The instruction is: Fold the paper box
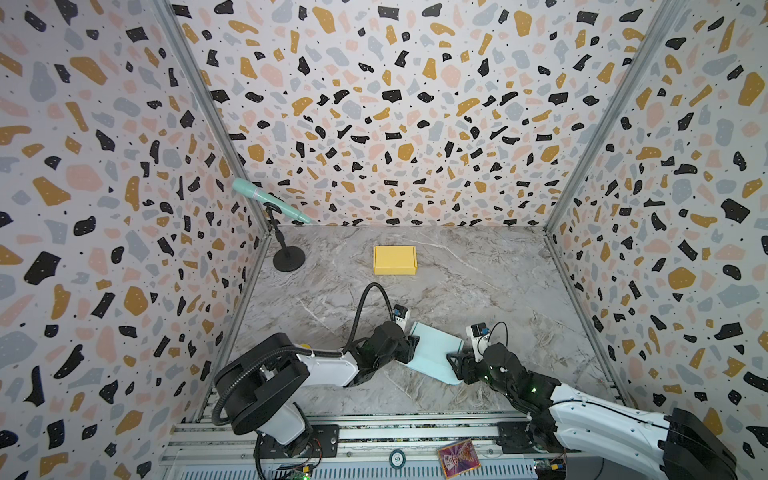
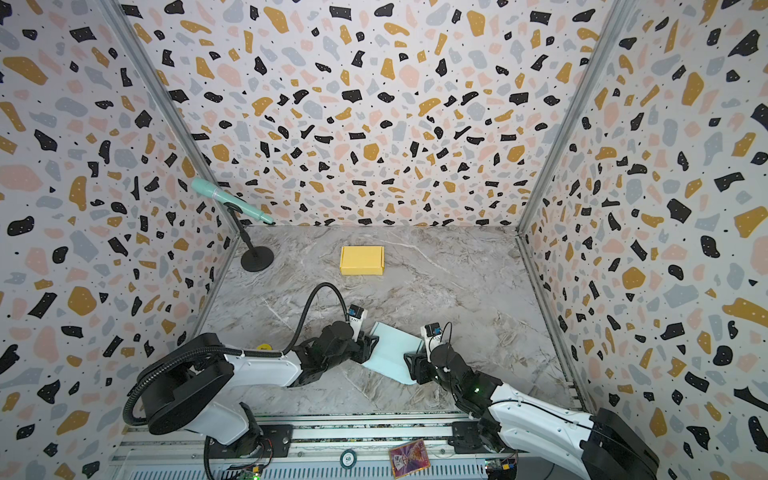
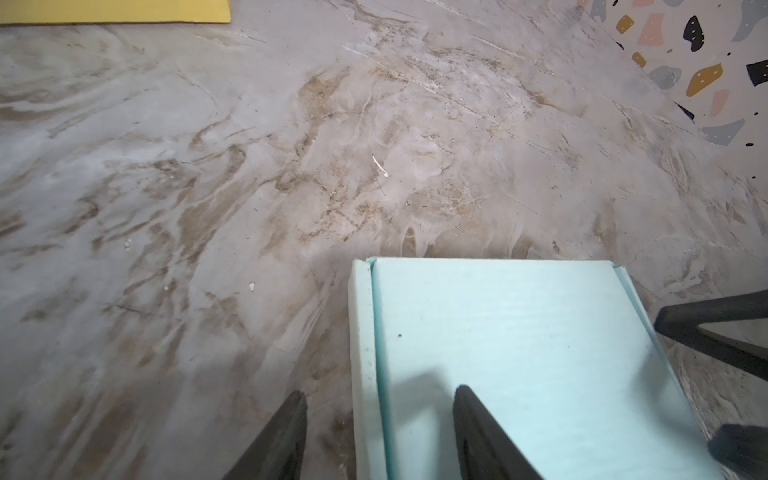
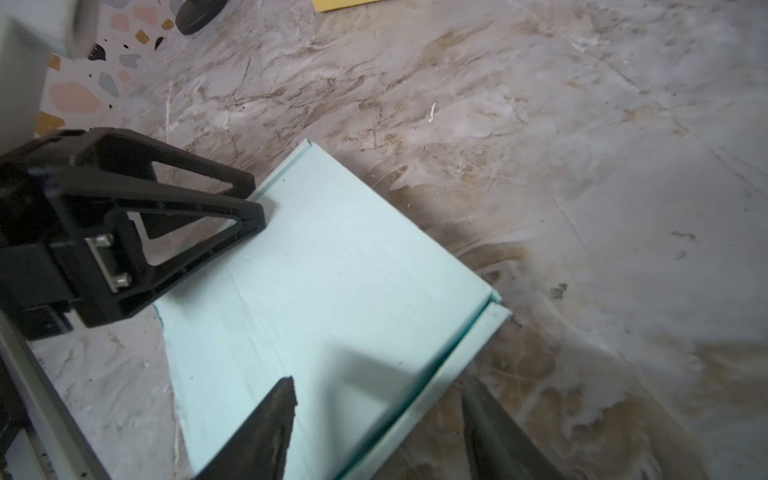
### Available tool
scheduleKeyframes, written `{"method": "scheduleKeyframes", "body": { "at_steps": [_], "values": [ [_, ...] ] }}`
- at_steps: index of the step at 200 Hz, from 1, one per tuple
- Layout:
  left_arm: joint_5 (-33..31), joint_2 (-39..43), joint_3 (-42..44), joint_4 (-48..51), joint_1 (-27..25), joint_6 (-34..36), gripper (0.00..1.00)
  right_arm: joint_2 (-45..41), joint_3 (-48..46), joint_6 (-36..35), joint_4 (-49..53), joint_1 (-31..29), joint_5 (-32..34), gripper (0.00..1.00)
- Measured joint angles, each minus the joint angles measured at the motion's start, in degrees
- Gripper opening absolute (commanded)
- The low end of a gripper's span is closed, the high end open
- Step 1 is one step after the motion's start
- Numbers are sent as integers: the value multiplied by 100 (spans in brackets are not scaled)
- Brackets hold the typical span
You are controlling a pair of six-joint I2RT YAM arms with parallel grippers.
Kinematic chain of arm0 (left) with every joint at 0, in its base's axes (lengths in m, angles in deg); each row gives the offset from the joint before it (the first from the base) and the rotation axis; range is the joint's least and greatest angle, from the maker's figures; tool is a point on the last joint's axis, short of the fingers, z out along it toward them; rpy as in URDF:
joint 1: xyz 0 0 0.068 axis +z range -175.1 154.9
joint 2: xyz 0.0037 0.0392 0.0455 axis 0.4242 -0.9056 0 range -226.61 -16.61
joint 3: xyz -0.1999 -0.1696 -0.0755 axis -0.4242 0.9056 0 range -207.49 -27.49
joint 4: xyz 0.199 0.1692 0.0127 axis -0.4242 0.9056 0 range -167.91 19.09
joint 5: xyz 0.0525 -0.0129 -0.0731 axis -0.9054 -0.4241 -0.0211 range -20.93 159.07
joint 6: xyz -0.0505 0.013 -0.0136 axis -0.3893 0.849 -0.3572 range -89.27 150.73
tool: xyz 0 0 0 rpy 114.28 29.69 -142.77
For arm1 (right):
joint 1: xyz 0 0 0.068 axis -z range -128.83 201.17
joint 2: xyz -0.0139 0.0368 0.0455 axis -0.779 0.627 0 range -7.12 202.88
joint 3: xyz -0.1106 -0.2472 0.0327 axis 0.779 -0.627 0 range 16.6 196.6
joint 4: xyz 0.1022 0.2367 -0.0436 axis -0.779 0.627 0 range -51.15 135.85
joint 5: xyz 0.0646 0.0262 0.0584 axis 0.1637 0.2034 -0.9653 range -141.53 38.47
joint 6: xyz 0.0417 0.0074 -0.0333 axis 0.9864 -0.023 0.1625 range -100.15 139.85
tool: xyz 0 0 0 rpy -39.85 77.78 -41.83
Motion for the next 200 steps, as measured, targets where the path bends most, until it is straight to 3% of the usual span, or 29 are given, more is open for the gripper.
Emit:
{"method": "scheduleKeyframes", "body": {
  "at_steps": [80,200],
  "values": [
    [-129,39,105,-59,-155,-168,48,315,-46,2,-111,15,81,54],
    [-160,730,879,-271,-219,-785,41,1755,573,-566,-918,686,-326,54]
  ]
}}
